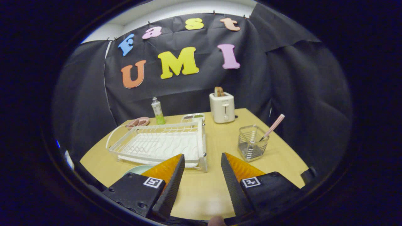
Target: Take the plate from the dish rack, then take the spoon from the basket and place it into the plate.
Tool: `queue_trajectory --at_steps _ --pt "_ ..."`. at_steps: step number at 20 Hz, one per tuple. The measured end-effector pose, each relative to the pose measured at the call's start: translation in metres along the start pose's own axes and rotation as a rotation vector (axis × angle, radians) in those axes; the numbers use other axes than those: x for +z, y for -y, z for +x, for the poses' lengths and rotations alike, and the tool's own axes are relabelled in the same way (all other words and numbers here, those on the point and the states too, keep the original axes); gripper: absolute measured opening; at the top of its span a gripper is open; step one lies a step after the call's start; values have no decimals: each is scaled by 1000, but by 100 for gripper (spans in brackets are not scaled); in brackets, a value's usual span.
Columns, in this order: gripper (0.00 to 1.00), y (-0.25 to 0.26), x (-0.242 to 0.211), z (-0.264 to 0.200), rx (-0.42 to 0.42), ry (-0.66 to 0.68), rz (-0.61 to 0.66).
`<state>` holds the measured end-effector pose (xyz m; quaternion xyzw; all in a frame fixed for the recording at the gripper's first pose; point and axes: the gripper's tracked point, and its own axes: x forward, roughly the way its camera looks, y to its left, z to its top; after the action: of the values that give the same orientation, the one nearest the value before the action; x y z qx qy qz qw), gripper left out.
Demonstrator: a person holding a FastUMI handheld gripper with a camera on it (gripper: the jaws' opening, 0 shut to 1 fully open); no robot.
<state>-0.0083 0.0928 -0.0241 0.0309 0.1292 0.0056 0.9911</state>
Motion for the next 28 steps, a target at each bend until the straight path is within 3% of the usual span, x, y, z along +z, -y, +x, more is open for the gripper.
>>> queue_trajectory --at_steps 4,11,18,26,28 --pt "92 30 3 -6 -52 96 -63" --pt "93 110 14 18 -107 181 -1" --pt "90 165 14 78 -34 129 103" --pt "60 172 18 138 60 78 159" --pt "43 172 18 144 56 65 174"
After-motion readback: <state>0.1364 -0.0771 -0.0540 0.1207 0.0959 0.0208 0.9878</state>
